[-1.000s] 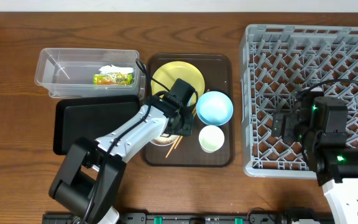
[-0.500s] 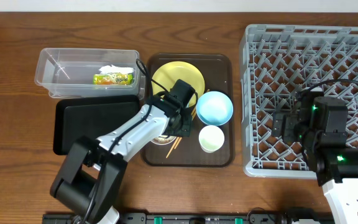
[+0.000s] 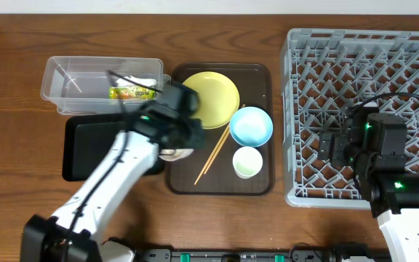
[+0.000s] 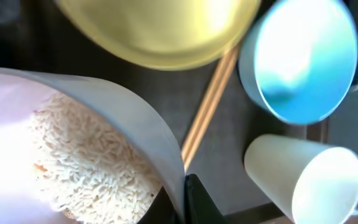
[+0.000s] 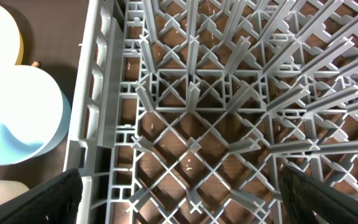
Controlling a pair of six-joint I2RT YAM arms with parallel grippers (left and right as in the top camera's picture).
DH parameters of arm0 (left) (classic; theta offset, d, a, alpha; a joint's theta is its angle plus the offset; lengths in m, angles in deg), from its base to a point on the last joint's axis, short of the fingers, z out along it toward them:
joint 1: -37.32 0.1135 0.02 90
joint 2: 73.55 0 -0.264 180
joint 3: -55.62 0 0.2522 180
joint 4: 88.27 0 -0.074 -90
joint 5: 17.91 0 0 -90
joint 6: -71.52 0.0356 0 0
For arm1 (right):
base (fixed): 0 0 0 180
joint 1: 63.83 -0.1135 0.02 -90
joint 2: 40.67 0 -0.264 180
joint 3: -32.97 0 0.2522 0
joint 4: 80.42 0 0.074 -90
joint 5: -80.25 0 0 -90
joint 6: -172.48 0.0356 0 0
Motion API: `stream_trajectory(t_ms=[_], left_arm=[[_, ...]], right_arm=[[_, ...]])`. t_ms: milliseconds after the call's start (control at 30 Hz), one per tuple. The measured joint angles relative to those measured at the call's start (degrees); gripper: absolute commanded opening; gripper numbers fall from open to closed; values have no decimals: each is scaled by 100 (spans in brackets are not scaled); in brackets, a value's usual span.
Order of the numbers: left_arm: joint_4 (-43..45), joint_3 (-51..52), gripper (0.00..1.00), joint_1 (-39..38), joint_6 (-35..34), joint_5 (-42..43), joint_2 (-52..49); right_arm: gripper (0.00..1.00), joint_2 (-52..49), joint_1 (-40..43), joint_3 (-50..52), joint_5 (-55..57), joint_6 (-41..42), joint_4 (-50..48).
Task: Sort waste into correct bins and load items into the dishwasher rack
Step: 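Tip the white bowl over the black tray to dump the rice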
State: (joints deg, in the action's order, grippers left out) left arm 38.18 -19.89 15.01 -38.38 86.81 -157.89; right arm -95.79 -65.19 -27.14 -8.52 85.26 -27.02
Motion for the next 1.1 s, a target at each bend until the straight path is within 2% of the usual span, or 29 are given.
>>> stream_trajectory(t_ms=[200, 500, 867, 1100], left_arm=[[-48, 7, 6, 1351, 529, 1281, -79], [-68, 328, 7, 3397, 1725, 4199, -710], [-177, 621, 6, 4830, 2157, 6614, -1738], [-435, 667, 6, 5274, 2000, 7204, -1912]], right_arm=[[99, 0, 0, 0, 0, 0, 0], [99, 0, 0, 0, 0, 0, 0], [99, 0, 0, 0, 0, 0, 0], [99, 0, 0, 0, 0, 0, 2]])
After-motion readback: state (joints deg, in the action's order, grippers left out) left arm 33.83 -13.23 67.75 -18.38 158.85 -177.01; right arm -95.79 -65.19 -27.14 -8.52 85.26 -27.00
